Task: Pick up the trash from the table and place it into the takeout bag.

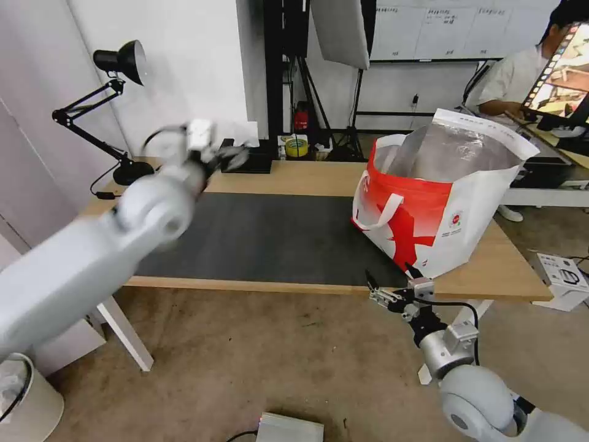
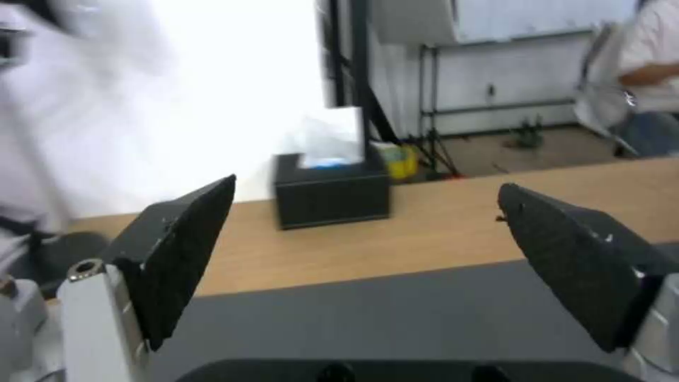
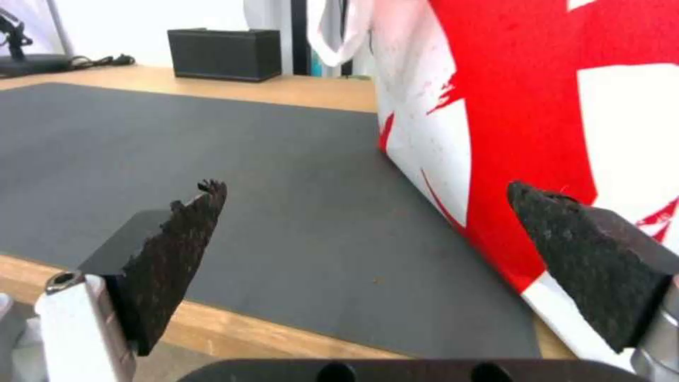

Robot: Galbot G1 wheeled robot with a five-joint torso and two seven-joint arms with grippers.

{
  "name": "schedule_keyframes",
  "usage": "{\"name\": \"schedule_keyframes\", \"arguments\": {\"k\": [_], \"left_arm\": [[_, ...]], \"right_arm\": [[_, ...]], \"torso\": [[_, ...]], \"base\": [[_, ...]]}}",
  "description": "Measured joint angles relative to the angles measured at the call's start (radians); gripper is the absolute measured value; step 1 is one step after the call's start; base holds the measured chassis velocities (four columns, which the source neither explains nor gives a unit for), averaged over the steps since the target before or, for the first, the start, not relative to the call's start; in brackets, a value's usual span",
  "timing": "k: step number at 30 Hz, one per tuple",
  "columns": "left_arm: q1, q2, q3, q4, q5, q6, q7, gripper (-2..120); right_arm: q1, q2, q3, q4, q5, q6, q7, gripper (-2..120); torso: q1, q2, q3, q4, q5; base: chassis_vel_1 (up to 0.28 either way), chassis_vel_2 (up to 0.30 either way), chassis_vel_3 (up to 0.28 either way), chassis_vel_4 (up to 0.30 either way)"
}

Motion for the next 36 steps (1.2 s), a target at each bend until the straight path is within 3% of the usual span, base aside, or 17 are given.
{"name": "schedule_keyframes", "arguments": {"k": [1,3,4,7,16,23,31,36], "left_arm": [[0.0,0.0,0.0,0.0,0.0,0.0,0.0,100],[0.185,0.031,-0.114,-0.044,0.051,-0.021,0.009,100],[0.247,0.036,-0.152,-0.059,0.078,-0.034,0.008,100],[0.33,0.016,-0.18,-0.071,0.127,-0.05,0.002,100],[0.472,-0.053,-0.209,-0.061,0.269,-0.079,-0.013,100],[0.718,-0.134,-0.313,-0.05,0.441,-0.189,-0.016,100],[0.905,-0.216,-0.431,-0.062,0.498,-0.248,0.003,100],[0.952,-0.254,-0.461,-0.069,0.509,-0.277,0.006,100]], "right_arm": [[0.0,0.0,0.0,0.0,0.0,0.0,0.0,100],[0.0,0.0,0.0,0.0,0.0,0.0,0.0,100],[0.0,0.0,0.0,0.0,0.0,0.0,0.0,100],[0.0,0.0,0.0,0.0,0.0,0.0,0.0,100],[0.0,0.0,0.0,0.0,0.0,0.0,0.0,100],[0.0,0.0,0.0,0.0,0.0,0.0,0.0,100],[0.0,0.0,0.0,0.0,0.0,0.0,0.0,100],[0.0,0.0,0.0,0.0,0.0,0.0,0.0,100]], "torso": [[0.0,0.0,0.0,0.0,0.0],[0.0,0.0,0.0,0.0001,-0.0022],[0.0,0.0,0.0,0.0002,0.0],[0.0,0.0,0.0,0.0002,-0.0012],[0.0,0.0,0.0,-0.0005,0.0],[0.0,0.0,0.0,-0.0002,-0.0005],[0.0,0.0,0.0,-0.0002,-0.0003],[0.0,0.0,0.0,-0.0002,-0.0003]], "base": [[0.0,0.0,0.0,0.0],[0.0,0.0,0.0,0.0],[0.0,0.0,0.0,0.0],[0.0,0.0,0.0,0.0],[0.0,0.0,0.0,0.0],[0.0,0.0,0.0,0.0],[0.0,0.0,0.0,0.0],[0.0,0.0,0.0,0.0]]}}
